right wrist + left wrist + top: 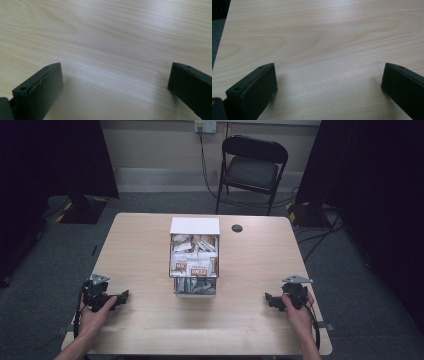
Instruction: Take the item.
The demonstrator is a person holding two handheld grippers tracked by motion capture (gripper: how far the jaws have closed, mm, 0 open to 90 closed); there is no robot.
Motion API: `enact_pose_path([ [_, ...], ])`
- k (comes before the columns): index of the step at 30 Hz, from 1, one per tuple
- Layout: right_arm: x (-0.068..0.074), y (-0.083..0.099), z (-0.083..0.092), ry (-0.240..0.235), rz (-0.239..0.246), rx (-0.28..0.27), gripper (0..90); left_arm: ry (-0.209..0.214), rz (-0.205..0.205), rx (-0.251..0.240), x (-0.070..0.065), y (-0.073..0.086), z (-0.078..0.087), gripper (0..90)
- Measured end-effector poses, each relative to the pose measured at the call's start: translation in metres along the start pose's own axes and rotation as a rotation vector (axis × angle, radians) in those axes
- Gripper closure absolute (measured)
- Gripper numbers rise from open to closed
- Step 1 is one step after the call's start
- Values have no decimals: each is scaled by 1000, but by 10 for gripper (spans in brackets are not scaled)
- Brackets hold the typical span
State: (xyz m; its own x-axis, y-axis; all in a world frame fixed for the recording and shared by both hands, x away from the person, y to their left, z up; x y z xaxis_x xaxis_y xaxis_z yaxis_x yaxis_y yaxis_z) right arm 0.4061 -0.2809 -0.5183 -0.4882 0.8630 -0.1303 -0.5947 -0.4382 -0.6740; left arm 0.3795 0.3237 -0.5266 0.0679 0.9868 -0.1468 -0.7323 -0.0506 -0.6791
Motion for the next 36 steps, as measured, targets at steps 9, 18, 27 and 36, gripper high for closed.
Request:
enact_pose_path([
  [9,0,0,0,3,-1,-1,0,0,-1,0,0,0,0,0],
  [18,0,0,0,1,-3,1,0,6,31,-7,-2,-3,5,159],
  [27,0,0,0,0,-3,1,0,116,68,-6,-3,-6,9,181],
  [36,0,0,0,0,-3,1,0,177,100,32,-3,-11,12,188],
])
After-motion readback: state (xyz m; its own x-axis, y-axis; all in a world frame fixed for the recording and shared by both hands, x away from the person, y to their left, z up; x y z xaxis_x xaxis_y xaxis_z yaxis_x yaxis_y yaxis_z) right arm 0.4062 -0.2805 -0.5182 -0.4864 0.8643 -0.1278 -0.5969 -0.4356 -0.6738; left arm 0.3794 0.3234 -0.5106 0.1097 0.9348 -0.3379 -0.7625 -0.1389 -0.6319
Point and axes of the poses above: each handheld gripper's, and its own axes: z roughly backward along the jaws, y roughly out of its underside, x roughly to its left, the point moved 2 cm from there along -z, roughly forward along the jaws, and after that the axes turned 10 degrees about z, right-handed, at the moved point
